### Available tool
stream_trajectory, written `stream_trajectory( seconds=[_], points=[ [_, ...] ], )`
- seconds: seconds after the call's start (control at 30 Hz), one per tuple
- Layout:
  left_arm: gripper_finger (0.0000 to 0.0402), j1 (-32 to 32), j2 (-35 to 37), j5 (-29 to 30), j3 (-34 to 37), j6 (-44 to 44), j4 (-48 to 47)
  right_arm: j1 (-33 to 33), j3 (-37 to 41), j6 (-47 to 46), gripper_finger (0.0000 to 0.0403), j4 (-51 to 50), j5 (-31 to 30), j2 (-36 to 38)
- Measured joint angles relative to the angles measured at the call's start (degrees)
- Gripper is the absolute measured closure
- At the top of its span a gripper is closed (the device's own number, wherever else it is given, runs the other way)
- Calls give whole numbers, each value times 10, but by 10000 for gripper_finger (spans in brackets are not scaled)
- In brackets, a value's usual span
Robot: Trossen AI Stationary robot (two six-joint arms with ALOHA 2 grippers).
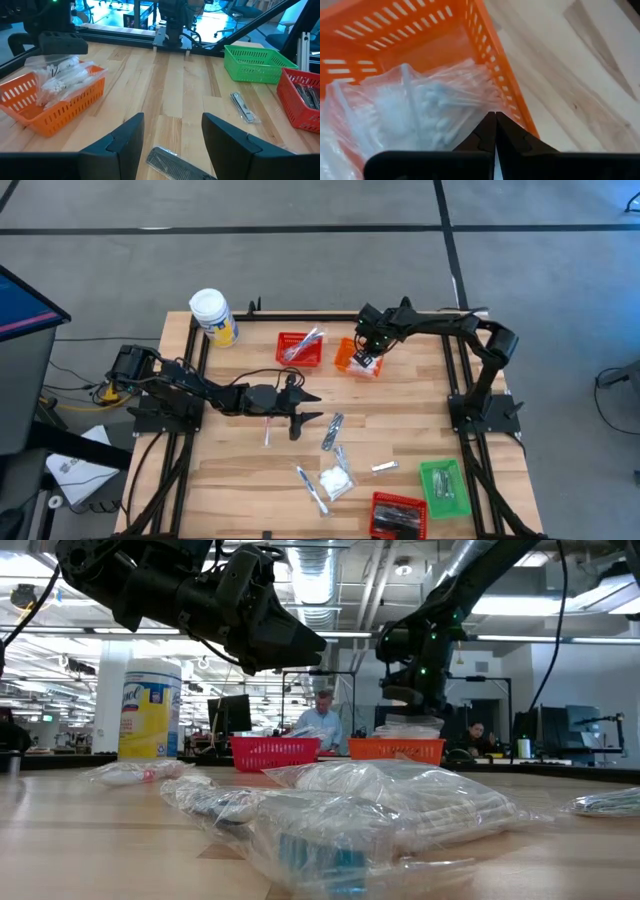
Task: Pick & Place Travel size toiletries
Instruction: Put the white cotton pack into the orange bin, then put the red toothbrush into the top red bin
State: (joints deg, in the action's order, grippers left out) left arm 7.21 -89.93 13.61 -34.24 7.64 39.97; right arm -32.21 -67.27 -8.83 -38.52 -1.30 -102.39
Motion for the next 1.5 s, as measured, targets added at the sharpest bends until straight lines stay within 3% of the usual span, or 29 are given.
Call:
stream_trajectory(
  seconds=[0.27, 0.6, 0.87, 1.13, 1.3, 1.5],
  points=[
    [211, 0, 0, 0, 0, -1, 0, 7, -28, 15, 402, -15, -2, 62],
    [211, 0, 0, 0, 0, 1, -1, 28, -40, 65, 402, -13, -2, 223],
    [211, 0, 0, -24, 0, 3, -1, 124, -40, 75, 402, -13, 1, 324],
    [214, -3, 0, -58, 0, 16, -1, 269, -38, 25, 402, 0, -13, 326],
    [252, -5, 0, -115, 0, 22, -1, 336, -12, 7, 402, 50, -52, 303],
    [343, -5, 0, -145, 0, 21, -6, 384, 66, -20, 402, 164, -82, 300]
  ],
)
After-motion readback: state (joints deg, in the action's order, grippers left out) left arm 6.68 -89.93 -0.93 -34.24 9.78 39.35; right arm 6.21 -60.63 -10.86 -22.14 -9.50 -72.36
